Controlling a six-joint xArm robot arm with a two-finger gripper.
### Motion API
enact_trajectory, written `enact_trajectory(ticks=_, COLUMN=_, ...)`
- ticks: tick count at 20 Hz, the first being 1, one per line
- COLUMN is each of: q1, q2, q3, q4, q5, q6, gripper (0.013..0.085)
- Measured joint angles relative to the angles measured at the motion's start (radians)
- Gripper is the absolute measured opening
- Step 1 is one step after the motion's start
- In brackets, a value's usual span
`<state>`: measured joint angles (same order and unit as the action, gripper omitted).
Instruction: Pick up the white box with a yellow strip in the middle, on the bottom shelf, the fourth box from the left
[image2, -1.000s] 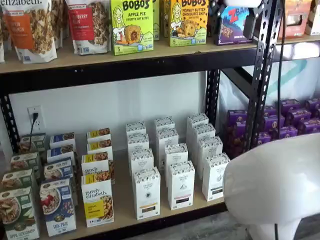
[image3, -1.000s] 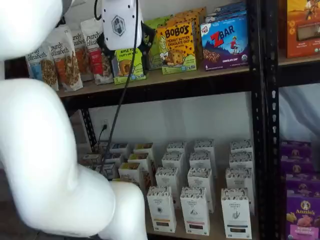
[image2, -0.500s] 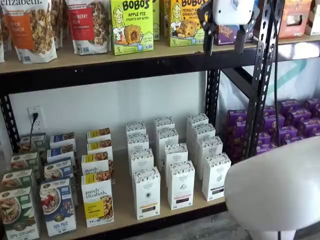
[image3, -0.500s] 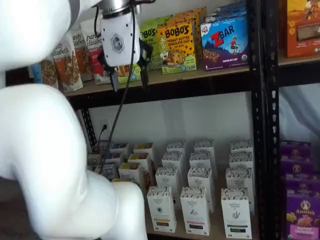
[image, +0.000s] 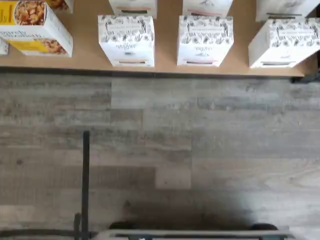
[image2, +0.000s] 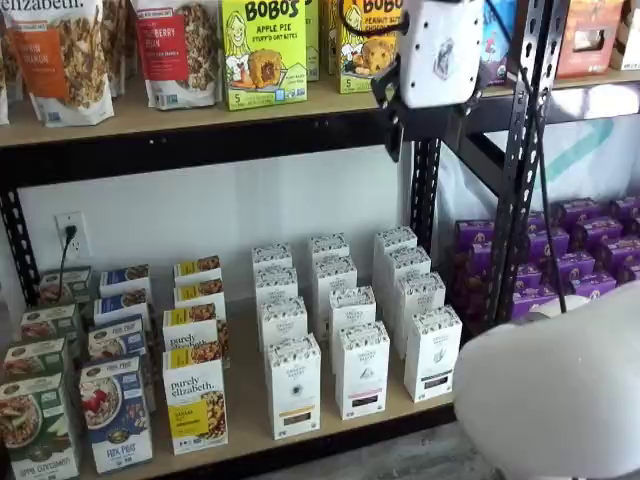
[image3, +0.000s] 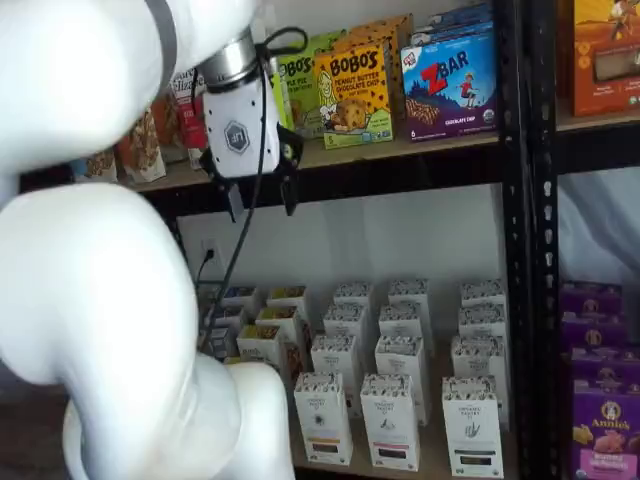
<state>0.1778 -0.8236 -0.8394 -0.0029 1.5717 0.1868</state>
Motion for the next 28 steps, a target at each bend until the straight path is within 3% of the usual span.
enact_trajectory(ticks=10, q1=0.075, q2=0.037, q3=0.162, q4=-0.061, q5=-0.214, q6=0.090, gripper=0.0850)
enact_trajectory(ticks=15, q1=0.077, q2=0.065, q3=0.245, q4=-0.032, q5=-0.369, q6=0.092, gripper=0.0850)
enact_trajectory(ticks=20, q1=0.121, q2=0.132, q3=0.295, q4=-0.081, q5=-0.486, q6=0.161, gripper=0.0850)
enact_trajectory(ticks=25, q1=0.136, q2=0.182, q3=0.348, q4=-0.052, q5=-0.628, q6=0.166, gripper=0.0850)
enact_trajectory(ticks=28, q1=0.147, q2=0.216, q3=0.373, q4=-0.062, q5=-0.705, q6=0.186, gripper=0.0850)
